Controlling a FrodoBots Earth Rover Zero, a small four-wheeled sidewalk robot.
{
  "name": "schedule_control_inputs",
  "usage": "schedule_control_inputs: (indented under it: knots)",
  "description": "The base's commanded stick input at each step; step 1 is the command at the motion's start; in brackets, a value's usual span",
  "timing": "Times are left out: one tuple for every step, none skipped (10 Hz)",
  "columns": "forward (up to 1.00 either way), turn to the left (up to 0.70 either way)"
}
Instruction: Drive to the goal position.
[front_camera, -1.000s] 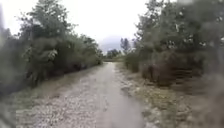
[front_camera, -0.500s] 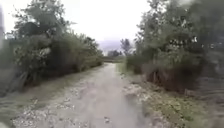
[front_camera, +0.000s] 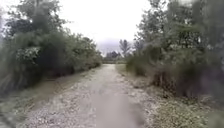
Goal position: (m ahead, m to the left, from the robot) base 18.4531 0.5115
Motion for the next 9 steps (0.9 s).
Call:
schedule_control_inputs:
  knots:
    - [0.68,0.0]
    - [0.68,0.0]
    - [0.68,0.0]
    - [0.68,0.0]
    - [0.68,0.0]
    - [0.68,0.0]
    - [0.68,0.0]
    - [0.68,0.0]
    - [0.68,0.0]
